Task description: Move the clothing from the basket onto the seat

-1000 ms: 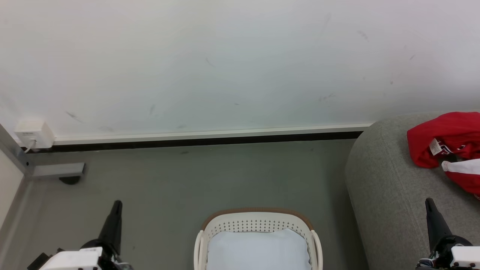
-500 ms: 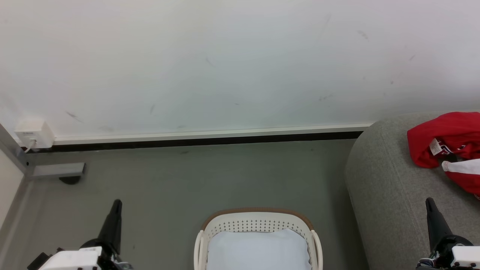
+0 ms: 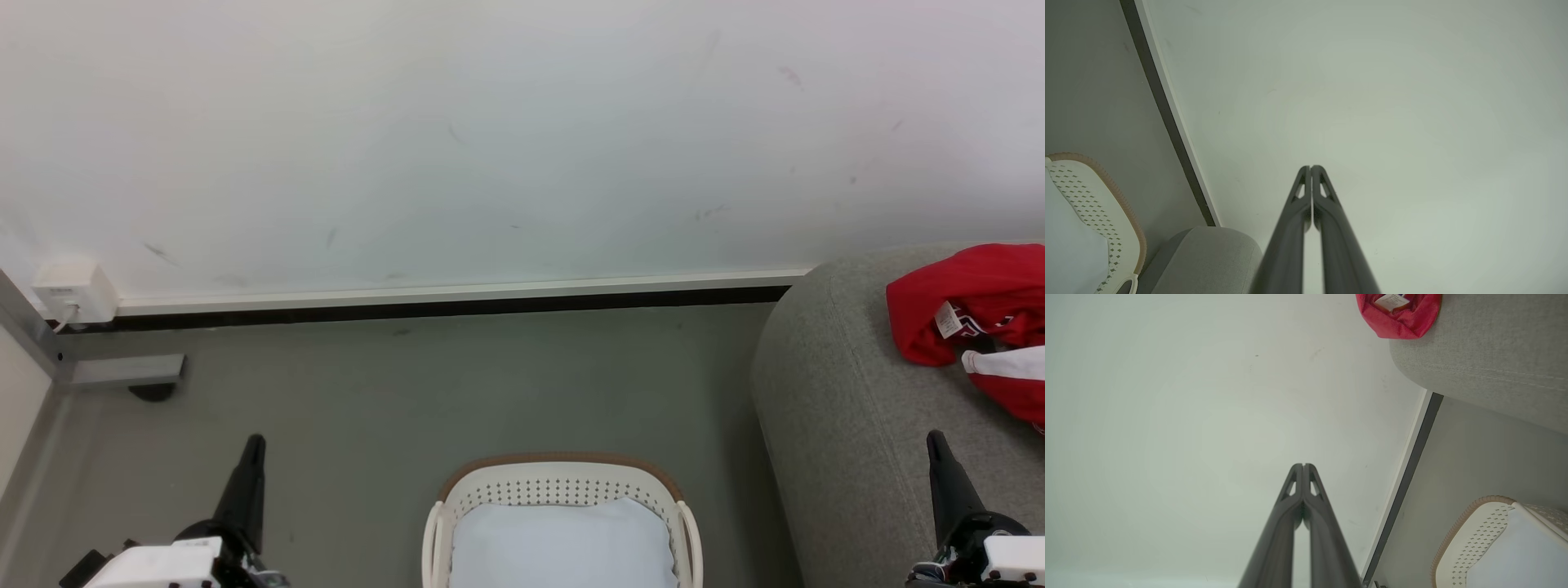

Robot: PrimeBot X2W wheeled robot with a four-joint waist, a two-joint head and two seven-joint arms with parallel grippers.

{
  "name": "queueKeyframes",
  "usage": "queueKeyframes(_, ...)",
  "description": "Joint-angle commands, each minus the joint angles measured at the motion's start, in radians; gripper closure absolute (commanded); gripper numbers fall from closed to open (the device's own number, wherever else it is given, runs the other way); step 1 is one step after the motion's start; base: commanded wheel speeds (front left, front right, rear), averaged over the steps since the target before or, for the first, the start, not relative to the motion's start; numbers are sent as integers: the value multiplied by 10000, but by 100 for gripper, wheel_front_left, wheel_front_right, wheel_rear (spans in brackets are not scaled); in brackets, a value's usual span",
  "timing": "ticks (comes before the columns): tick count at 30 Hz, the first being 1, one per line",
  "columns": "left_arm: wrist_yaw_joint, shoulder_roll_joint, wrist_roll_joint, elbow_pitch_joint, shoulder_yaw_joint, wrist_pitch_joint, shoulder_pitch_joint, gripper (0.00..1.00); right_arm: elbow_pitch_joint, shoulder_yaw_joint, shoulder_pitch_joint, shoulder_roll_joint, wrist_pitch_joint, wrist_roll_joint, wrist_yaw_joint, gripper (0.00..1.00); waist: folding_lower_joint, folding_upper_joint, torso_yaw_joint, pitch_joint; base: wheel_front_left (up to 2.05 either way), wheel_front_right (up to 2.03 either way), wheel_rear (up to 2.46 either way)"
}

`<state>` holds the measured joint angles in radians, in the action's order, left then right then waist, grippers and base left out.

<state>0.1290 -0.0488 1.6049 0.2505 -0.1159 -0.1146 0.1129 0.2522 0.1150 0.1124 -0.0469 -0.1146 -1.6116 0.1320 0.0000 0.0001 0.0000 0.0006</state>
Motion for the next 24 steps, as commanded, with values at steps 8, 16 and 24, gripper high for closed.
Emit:
queueKeyframes(8, 49, -16, 120, -9, -25, -48, 61, 100, -57, 33, 57, -62, -43, -4, -24, 100, 0, -1, 0, 0, 0, 0, 0)
queueKeyframes(16, 49, -16, 120, -10, -25, -48, 61, 100, -57, 33, 56, -62, -43, -4, -24, 100, 0, -1, 0, 0, 0, 0, 0)
queueKeyframes(24, 49, -16, 121, -13, -24, -48, 60, 100, -57, 34, 56, -62, -42, -4, -24, 100, 0, -1, 0, 0, 0, 0, 0)
